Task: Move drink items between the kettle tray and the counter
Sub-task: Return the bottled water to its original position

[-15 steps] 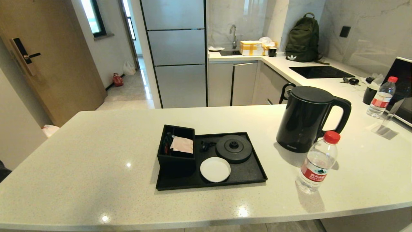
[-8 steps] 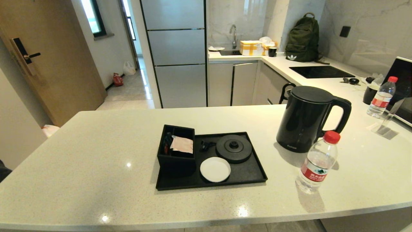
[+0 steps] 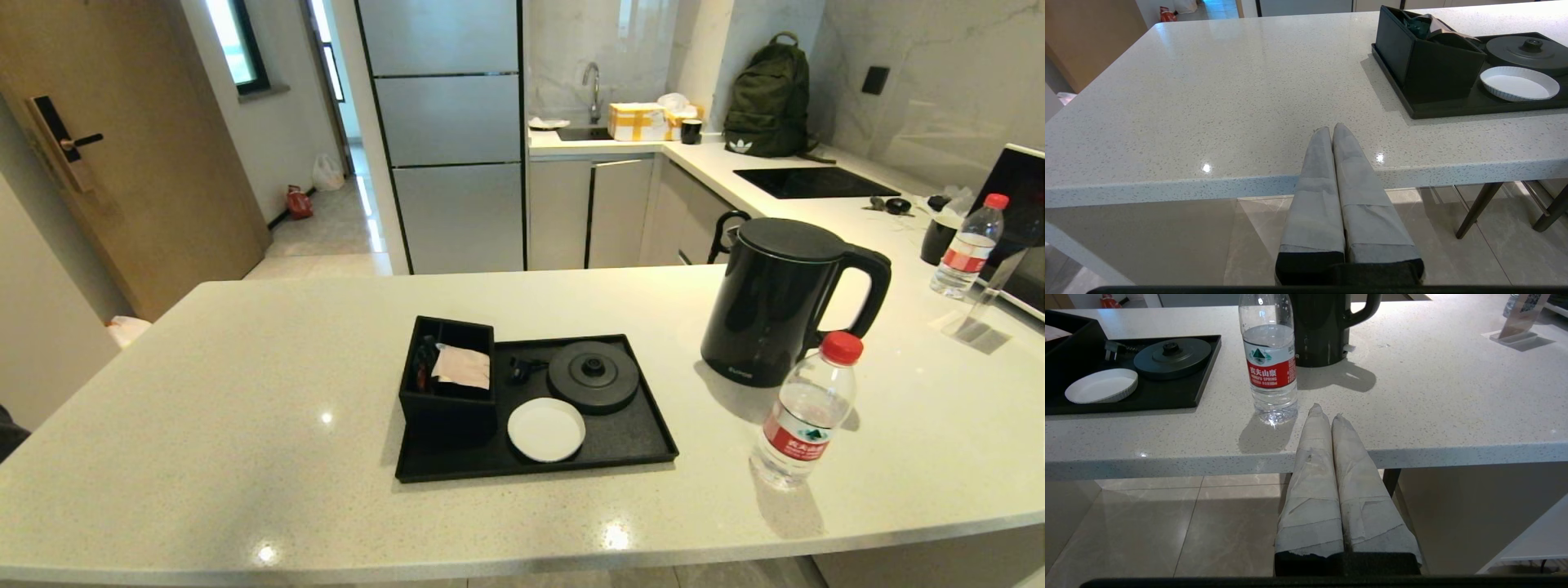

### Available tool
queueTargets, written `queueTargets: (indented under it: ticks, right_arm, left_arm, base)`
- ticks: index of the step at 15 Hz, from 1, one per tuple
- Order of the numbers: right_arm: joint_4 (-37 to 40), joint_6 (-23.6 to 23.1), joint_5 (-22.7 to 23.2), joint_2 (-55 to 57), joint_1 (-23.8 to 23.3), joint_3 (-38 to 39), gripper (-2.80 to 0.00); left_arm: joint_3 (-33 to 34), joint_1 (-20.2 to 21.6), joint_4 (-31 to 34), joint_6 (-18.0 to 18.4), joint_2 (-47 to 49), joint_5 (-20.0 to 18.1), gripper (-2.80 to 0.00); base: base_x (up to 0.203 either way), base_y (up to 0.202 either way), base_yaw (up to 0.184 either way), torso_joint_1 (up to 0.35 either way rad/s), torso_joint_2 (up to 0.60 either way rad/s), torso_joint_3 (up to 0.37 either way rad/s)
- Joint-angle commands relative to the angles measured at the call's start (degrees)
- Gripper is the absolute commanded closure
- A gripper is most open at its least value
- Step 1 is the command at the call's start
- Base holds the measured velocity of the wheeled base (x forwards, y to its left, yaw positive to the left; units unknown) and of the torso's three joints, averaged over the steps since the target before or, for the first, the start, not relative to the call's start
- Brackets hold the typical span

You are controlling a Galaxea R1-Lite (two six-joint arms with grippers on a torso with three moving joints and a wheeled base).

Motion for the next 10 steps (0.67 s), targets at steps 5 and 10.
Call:
queueTargets:
  ticks: [5, 10]
  right_arm:
    - [-0.1, 0.3, 0.0, 0.1, 0.0, 0.1, 0.00]
    - [1.6, 1.5, -1.3, 2.2, 0.0, -5.1, 0.00]
  left_arm:
    - [0.0, 0.0, 0.0, 0.0, 0.1, 0.0, 0.00]
    - [0.0, -0.1, 0.0, 0.0, 0.1, 0.0, 0.00]
  base:
    - [0.000, 0.000, 0.000, 0.000, 0.00, 0.000]
    - [0.000, 0.000, 0.000, 0.000, 0.00, 0.000]
